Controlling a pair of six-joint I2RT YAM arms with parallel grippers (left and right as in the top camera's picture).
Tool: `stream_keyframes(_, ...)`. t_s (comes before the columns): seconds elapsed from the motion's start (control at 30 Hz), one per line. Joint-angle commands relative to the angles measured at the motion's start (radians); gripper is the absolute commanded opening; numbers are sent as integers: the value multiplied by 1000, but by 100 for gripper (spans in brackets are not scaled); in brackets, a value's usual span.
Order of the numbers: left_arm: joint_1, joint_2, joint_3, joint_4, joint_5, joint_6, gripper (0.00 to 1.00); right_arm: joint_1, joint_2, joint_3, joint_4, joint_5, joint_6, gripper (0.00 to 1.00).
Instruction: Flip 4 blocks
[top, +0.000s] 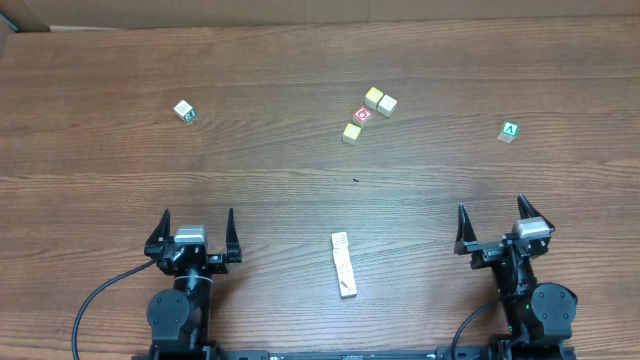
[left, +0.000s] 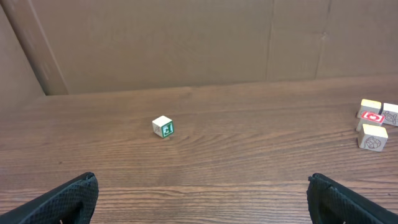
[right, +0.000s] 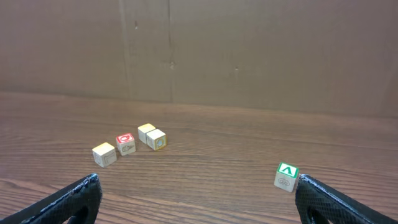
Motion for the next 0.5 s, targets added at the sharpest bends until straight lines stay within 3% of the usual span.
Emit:
stream_keyframes(0.0,6,-11,-3,2,5,5,100,-2,-12,-11,5,-4,13,100)
stream_keyframes(0.47,6,-11,-3,2,5,5,100,-2,-12,-11,8,2,41,100)
